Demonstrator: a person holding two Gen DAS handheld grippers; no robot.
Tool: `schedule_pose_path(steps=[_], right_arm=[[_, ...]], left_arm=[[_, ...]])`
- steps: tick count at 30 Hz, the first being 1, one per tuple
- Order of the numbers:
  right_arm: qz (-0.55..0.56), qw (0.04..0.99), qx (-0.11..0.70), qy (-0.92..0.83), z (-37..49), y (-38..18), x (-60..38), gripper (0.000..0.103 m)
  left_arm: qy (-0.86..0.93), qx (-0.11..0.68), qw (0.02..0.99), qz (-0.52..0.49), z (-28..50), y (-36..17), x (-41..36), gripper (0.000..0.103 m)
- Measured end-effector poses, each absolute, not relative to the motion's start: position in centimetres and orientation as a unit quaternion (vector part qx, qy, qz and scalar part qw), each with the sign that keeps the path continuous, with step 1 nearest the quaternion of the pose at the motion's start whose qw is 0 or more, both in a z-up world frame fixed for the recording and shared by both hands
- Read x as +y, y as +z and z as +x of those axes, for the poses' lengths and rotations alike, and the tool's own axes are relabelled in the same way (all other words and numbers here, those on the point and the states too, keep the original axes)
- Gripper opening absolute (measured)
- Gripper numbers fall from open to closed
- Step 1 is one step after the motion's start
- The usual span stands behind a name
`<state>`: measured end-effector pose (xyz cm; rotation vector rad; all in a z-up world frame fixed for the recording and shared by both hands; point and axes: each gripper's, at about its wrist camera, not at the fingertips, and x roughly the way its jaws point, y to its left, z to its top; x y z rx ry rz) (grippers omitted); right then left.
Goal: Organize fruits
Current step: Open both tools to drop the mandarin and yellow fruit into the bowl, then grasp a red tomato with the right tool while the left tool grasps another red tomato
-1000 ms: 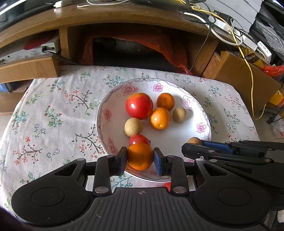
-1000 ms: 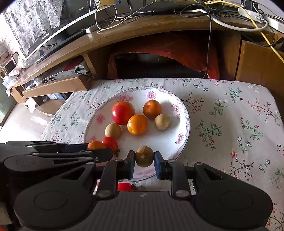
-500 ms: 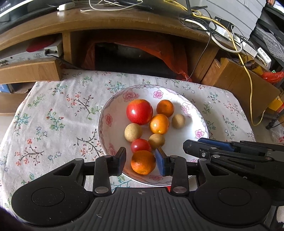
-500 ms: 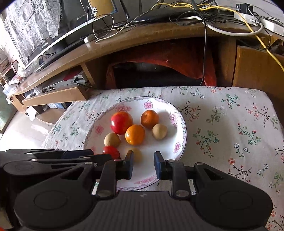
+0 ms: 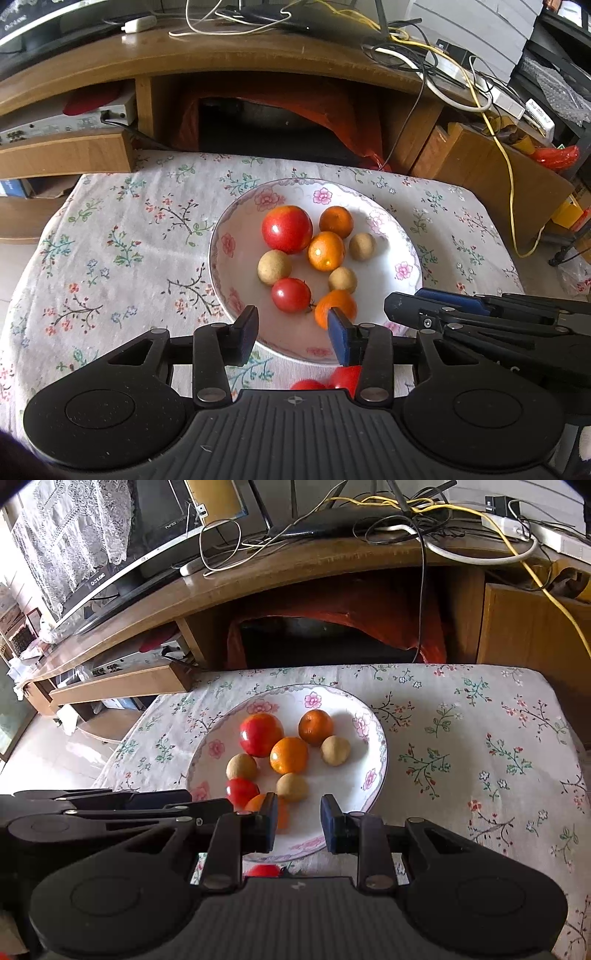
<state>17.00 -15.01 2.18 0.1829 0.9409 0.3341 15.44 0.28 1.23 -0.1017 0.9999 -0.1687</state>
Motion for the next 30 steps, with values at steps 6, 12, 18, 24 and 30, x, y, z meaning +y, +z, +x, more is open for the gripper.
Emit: schedule_pose_path(steps=[6,12,18,24,30], right_arm=[[0.082,0.871,0.456,0.162,15.6,2.2,-14.8,0.026],[0.076,0.863,0.472,0.164,14.0,1.4,-14.2,0.026],[0.094,0.85,0.491,0.165,13.7,0.2,-13.8,0.03],[0.105,0.847,0.496,0.16,14.4,-1.1,-12.8,0.031],[0.106,0.844,0.501,0.16,15.4,-1.9,-11.7,0.031]], left_arm=[[-0.083,0.48,0.872,-0.046,14.0,1.3,0.6,0.05],[-0.084,0.489,0.867,-0.045,12.5,1.0,1.3,0.055],[-0.077,0.493,0.865,-0.056,12.0,0.6,2.4,0.058],[-0.068,0.498,0.862,-0.069,12.1,0.0,3.4,0.059],[-0.061,0.501,0.86,-0.08,12.4,-0.5,4.3,0.06]])
